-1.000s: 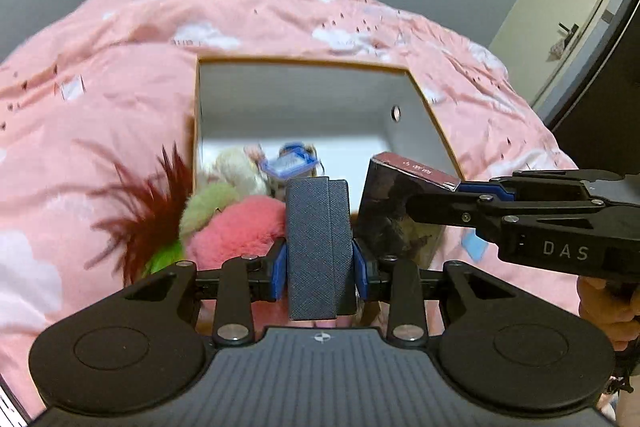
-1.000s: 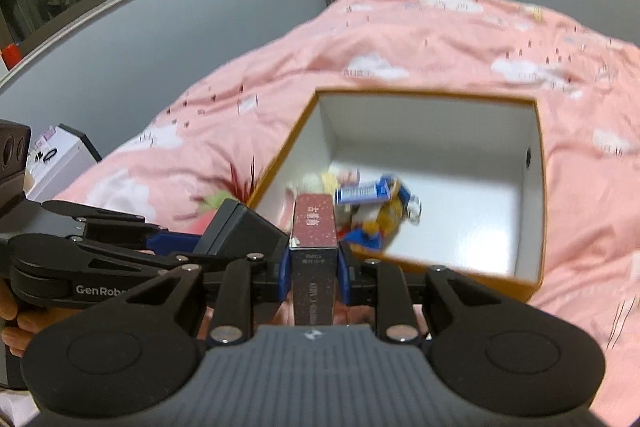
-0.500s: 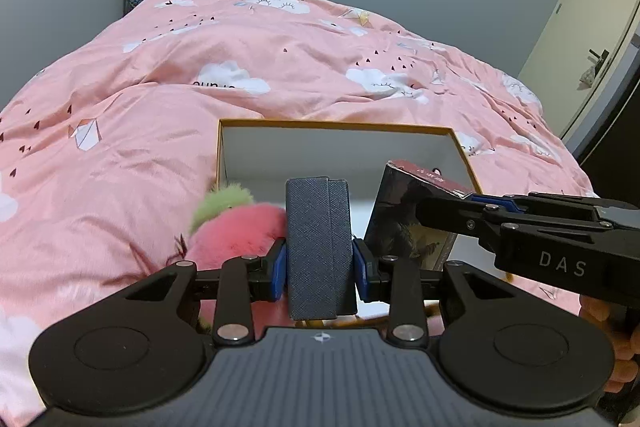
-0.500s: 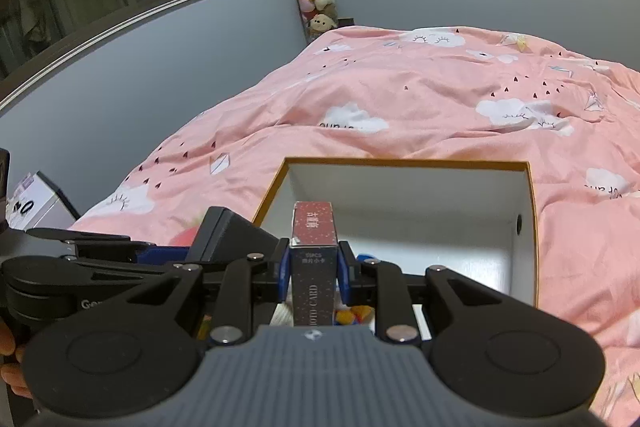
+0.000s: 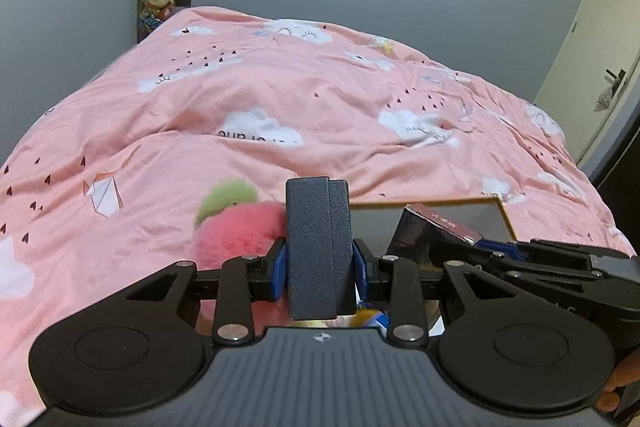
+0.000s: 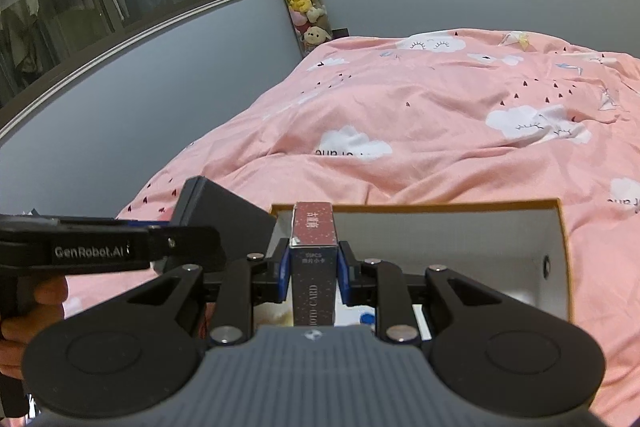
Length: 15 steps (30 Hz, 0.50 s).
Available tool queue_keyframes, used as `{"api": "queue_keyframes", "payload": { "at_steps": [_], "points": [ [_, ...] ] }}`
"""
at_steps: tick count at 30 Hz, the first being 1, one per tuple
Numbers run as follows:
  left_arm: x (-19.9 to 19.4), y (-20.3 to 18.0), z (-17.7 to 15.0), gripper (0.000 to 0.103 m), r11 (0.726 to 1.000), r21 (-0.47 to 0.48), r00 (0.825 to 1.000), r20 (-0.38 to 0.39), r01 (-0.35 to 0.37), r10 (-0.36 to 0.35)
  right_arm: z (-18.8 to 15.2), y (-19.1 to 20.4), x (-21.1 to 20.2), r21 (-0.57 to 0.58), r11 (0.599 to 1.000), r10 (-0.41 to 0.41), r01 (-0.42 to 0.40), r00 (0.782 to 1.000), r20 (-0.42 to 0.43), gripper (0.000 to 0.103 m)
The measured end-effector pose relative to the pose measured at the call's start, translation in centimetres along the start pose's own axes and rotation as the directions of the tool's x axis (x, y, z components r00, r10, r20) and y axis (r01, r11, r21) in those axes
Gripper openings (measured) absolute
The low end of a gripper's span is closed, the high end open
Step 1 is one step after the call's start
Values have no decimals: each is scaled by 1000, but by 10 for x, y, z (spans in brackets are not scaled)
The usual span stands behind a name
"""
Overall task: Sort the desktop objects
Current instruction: 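Lift the red card box and grey case and carry them over the box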
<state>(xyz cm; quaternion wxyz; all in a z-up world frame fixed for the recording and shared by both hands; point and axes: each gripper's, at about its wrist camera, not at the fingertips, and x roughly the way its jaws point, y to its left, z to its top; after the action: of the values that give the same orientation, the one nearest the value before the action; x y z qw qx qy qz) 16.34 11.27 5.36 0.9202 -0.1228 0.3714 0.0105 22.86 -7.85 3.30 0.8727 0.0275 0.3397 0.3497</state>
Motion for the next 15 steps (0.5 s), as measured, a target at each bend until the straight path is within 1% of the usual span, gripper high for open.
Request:
{"api": "queue_keyframes", "payload": {
  "at_steps": [7, 11, 15],
  "points": [
    [33, 11, 4, 38, 999, -24, 998, -36, 43, -44, 1, -9, 38, 50, 999, -2, 3, 1000, -14, 25],
    [50, 7, 4, 38, 1000, 8, 999, -51, 19, -19, 0, -17, 57, 61, 998, -22, 23, 999, -24, 25],
    [63, 4, 6, 38, 999, 25, 997, -73, 32, -30, 0, -28, 73, 85, 996, -30, 34, 999, -45, 25]
  ]
}}
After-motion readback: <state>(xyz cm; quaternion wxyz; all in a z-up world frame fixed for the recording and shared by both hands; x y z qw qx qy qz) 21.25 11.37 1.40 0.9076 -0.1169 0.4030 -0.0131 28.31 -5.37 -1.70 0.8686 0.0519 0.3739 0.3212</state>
